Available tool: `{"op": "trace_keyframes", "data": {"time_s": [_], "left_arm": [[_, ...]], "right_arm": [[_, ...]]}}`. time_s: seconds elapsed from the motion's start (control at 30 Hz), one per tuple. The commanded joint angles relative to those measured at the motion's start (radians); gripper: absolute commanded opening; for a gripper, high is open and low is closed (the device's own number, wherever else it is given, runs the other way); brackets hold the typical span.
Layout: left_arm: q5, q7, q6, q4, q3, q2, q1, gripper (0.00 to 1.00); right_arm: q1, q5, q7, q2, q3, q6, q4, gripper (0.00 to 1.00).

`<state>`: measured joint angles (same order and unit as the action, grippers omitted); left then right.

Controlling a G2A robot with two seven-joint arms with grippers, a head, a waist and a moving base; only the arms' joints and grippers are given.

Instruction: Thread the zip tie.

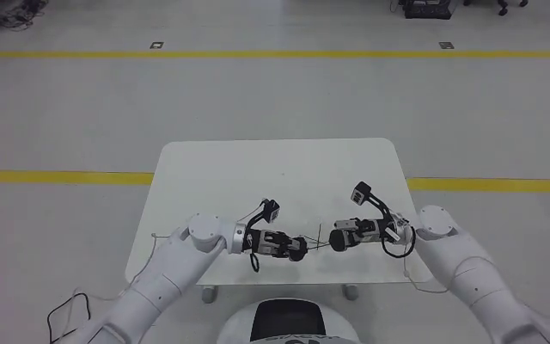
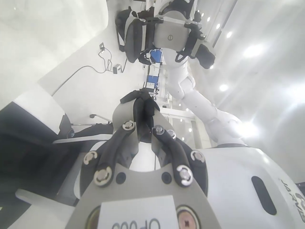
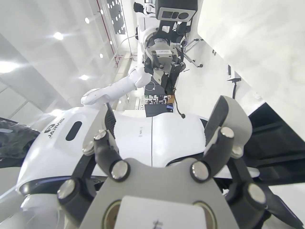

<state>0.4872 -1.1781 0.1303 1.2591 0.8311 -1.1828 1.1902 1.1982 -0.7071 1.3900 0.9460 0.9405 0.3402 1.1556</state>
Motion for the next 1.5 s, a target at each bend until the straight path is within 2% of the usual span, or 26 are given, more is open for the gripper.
{"op": "trace_keyframes", "data": {"time_s": [0.0, 0.3, 0.43, 0.5, 0.63, 0.9, 1.17, 1.47], "left_arm": [[0.021, -0.012, 0.003, -0.013, -0.005, -0.001, -0.006, 0.00], [0.098, -0.057, 0.014, -0.067, -0.024, -0.006, -0.033, 0.00], [0.107, -0.052, 0.019, -0.082, -0.034, -0.008, -0.043, 0.00], [0.112, -0.043, 0.018, -0.090, -0.038, -0.009, -0.047, 0.00], [0.125, -0.035, 0.019, -0.100, -0.044, -0.011, -0.052, 0.00], [0.162, -0.035, 0.023, -0.118, -0.051, -0.012, -0.060, 0.00], [0.170, -0.045, 0.025, -0.126, -0.065, -0.012, -0.069, 0.00], [0.163, -0.040, 0.029, -0.123, -0.081, -0.012, -0.074, 0.00]], "right_arm": [[-0.020, -0.025, 0.000, -0.008, -0.029, 0.000, -0.013, 0.48], [-0.069, -0.112, 0.000, -0.048, -0.126, 0.000, -0.028, 0.38], [-0.081, -0.132, 0.000, -0.062, -0.156, 0.000, -0.028, 0.33], [-0.086, -0.144, 0.000, -0.067, -0.171, 0.000, -0.026, 0.27], [-0.097, -0.161, 0.000, -0.076, -0.195, 0.000, -0.026, 0.26], [-0.108, -0.168, 0.000, -0.089, -0.218, 0.000, -0.022, 0.27], [-0.111, -0.172, 0.000, -0.096, -0.224, 0.000, -0.021, 0.15], [-0.116, -0.177, 0.000, -0.095, -0.233, 0.000, -0.028, 0.12]]}}
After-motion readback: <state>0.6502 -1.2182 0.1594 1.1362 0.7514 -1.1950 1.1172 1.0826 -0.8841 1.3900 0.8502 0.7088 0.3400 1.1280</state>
